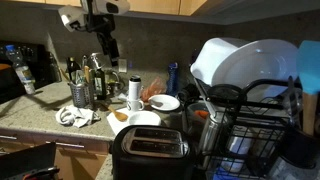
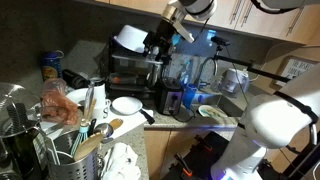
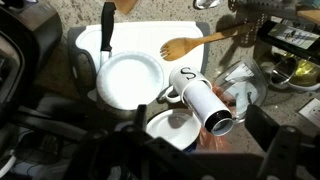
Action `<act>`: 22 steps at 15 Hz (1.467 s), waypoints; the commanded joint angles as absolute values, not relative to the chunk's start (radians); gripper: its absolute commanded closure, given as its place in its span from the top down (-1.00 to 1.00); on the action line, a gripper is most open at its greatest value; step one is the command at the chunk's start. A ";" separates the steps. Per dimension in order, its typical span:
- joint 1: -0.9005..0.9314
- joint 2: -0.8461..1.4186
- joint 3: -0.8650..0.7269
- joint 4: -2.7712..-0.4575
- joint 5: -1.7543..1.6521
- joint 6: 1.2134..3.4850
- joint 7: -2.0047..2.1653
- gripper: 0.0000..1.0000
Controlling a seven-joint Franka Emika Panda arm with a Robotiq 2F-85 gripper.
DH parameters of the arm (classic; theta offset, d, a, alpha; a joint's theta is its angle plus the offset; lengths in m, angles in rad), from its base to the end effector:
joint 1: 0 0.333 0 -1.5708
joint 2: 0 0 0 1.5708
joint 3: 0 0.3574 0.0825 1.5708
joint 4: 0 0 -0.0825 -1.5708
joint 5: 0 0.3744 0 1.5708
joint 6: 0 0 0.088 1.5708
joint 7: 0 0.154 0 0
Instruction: Remove the white bottle from the cup and put it on the countertop
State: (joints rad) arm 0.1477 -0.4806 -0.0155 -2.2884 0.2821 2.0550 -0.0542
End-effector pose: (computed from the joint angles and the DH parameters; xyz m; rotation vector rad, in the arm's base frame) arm 0.4081 0.0802 0.5564 -2.8386 -0.1226 -0.3363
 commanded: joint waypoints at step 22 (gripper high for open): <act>0.206 -0.044 0.119 -2.057 0.304 2.197 -0.177 1.00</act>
State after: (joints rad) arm 0.2107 -0.1406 0.0996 -2.1443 0.3002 2.1703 -0.1417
